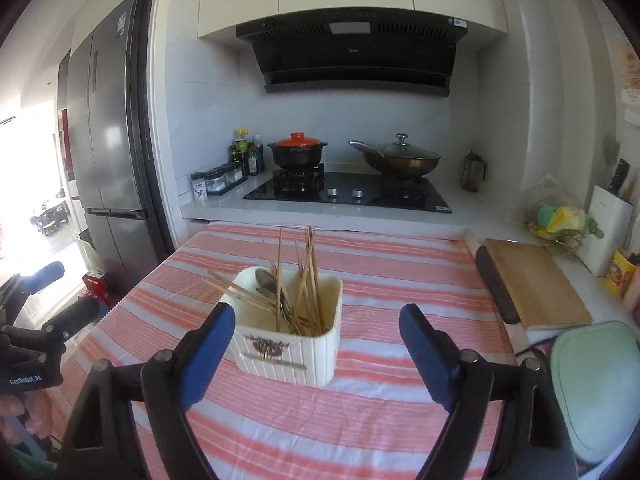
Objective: Organize utensils
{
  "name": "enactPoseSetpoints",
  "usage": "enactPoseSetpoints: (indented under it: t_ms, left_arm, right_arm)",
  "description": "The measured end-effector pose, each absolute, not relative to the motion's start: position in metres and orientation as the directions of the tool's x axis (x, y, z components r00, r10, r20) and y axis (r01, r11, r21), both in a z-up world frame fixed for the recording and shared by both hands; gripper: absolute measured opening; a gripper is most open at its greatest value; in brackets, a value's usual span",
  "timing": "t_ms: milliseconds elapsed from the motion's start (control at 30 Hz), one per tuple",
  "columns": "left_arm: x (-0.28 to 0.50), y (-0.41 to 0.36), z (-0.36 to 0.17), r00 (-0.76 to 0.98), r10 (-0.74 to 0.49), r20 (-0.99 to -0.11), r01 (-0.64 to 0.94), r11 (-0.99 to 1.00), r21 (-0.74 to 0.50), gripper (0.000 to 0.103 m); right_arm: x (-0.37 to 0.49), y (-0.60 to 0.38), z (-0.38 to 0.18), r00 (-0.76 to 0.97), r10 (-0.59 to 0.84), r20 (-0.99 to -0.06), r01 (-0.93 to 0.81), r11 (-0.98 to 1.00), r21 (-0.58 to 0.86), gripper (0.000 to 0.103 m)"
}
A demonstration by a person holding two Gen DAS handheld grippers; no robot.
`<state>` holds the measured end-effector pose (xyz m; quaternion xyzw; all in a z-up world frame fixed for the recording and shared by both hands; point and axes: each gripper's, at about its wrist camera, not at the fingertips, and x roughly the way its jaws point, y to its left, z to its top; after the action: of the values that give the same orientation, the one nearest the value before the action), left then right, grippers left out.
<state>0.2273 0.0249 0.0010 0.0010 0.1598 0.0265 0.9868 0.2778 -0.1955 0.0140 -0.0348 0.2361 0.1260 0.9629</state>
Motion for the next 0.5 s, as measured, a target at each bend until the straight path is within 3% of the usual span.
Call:
enactPoseSetpoints:
  t_ms: [267, 500]
  left_arm:
    - [0.177, 0.008, 0.004, 0.928, 0.166, -0.335, -0.132, 0.984, 0.122, 0.103]
    - [0.16, 0.009, 0.003, 0.896, 0.209, -0.393, -0.183, 0.978, 0.102, 0.103]
  right_arm:
    - [0.196, -0.205, -0.006, 0.882, 0.208, -0.423, -0.205, 0.977, 0.053, 0.091]
    - [0.166, -0.201, -0.005, 0.892, 0.178, -0.415, -0.187, 0.982, 0.021, 0.091]
